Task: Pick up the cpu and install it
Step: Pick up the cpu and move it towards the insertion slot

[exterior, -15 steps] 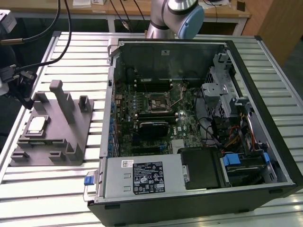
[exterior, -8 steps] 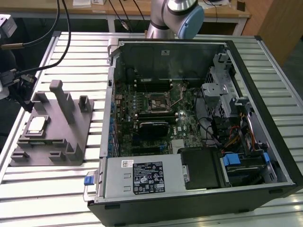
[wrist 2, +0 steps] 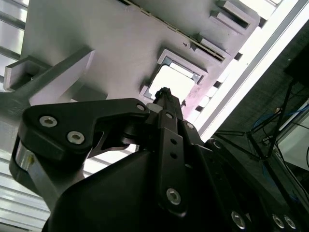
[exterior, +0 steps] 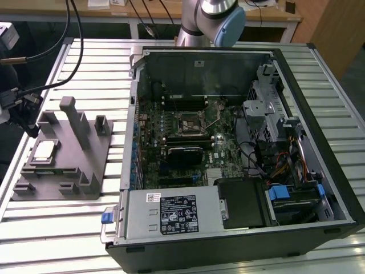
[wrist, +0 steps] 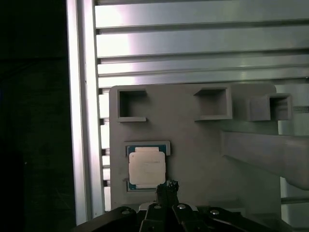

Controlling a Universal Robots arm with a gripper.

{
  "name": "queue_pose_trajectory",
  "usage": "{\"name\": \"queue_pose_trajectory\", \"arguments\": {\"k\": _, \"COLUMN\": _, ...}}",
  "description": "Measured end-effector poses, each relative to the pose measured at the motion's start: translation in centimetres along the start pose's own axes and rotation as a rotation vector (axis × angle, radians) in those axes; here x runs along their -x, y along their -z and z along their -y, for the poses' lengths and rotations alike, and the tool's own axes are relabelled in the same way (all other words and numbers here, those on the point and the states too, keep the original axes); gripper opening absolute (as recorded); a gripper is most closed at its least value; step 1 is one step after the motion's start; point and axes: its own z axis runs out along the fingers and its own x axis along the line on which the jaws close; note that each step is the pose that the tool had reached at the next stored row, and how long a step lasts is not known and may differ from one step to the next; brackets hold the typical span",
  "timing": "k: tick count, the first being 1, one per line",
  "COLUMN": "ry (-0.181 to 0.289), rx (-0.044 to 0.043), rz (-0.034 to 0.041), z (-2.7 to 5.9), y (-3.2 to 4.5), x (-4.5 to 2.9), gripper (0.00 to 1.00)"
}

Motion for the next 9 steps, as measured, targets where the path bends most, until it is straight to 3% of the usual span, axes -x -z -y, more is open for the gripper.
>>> {"name": "queue_pose_trajectory", "arguments": {"k": 9, "ry": 0.0, "rx": -0.0001, "rz": -0.0001, "z": 0.13, "y": -1.36, "x": -0.87, "gripper": 0.11}}
